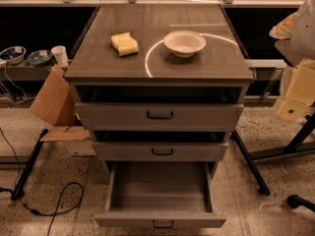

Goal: Close bottom drawer

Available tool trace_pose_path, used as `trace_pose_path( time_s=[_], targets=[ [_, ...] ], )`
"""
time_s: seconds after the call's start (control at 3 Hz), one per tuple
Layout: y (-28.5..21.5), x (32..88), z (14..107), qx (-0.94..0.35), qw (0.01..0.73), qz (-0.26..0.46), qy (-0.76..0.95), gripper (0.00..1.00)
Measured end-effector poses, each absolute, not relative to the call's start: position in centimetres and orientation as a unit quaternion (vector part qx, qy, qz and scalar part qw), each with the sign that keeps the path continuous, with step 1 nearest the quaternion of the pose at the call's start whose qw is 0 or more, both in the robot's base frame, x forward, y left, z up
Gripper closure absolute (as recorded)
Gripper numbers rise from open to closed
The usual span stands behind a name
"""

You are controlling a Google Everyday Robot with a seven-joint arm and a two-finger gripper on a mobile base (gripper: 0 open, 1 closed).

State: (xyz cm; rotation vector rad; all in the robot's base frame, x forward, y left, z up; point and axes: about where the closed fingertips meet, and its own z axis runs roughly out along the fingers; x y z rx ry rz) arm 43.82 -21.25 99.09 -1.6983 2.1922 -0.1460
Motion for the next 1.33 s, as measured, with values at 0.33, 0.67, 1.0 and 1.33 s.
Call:
trace_pose_path(
  time_s=[0.33,0.67,1.0,1.33],
  targets=[
    [-21.1,43.9,98.9,-0.605,0.18,-0.051,0.774,0.0],
    [-20.7,44.2,98.3,-0.614,0.176,-0.05,0.767,0.0],
    [-19.4,44.1,93.2,-0.624,0.183,-0.025,0.759,0.0],
    [-19.0,43.7,86.0,-0.616,0.19,0.005,0.765,0.0]
  ],
)
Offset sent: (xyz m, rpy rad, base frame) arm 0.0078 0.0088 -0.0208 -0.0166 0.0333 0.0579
